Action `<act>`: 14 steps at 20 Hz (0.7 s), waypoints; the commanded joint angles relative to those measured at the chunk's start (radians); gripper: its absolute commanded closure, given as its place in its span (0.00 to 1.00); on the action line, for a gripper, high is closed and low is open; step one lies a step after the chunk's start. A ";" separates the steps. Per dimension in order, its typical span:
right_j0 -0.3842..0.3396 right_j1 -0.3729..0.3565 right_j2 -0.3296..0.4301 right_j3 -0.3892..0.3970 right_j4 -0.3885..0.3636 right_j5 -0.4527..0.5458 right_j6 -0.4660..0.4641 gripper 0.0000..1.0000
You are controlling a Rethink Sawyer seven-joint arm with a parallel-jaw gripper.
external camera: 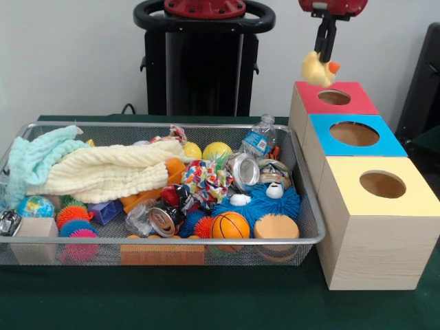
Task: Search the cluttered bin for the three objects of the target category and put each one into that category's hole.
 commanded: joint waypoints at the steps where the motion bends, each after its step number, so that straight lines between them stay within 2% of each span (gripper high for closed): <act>1: 0.045 0.115 -0.006 -0.040 0.059 -0.025 0.190 1.00; 7: 0.096 0.167 -0.004 -0.038 0.101 -0.062 0.211 1.00; 14: 0.142 0.164 0.012 0.028 0.132 -0.126 0.216 1.00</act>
